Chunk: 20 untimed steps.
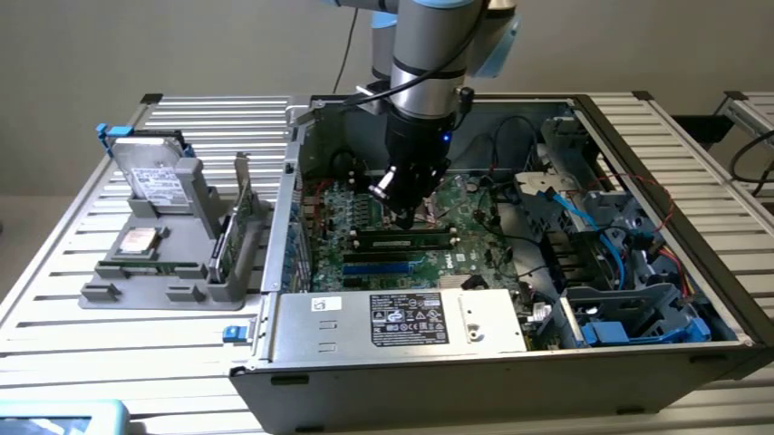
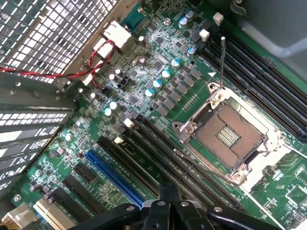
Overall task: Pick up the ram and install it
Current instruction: 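Press down the ram until it locks into place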
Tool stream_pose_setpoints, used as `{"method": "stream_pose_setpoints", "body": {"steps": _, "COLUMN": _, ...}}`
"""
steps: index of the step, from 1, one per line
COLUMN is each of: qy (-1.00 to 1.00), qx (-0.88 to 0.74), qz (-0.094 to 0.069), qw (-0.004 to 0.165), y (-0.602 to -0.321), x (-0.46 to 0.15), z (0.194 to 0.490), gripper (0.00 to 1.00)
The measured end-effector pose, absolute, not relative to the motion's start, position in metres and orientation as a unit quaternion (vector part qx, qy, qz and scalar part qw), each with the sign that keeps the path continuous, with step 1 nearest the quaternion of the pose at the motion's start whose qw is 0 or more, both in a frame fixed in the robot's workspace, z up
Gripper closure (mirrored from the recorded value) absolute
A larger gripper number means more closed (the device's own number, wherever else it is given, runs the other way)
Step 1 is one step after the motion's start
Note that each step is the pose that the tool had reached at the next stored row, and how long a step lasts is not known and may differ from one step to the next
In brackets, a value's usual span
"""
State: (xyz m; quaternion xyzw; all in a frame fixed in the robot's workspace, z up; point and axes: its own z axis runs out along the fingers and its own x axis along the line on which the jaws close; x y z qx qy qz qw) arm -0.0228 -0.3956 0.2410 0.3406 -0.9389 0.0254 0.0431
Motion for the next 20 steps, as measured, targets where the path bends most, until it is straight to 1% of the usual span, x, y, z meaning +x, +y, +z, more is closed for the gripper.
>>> {"method": "stream_pose_setpoints", "body": {"steps": 14, "qy": -0.957, "qx": 0.286, "qz": 0.038, "qw": 0.026, "y": -0.3956, "x": -0.0229, "z": 0.2411, "gripper": 0.89}}
{"method": "stream_pose_setpoints", "body": {"steps": 20, "qy": -0.965, "qx": 0.257, "qz": 0.04, "qw": 0.022, "y": -0.3956, "x": -0.0228, "z": 0.241, "gripper": 0.89}}
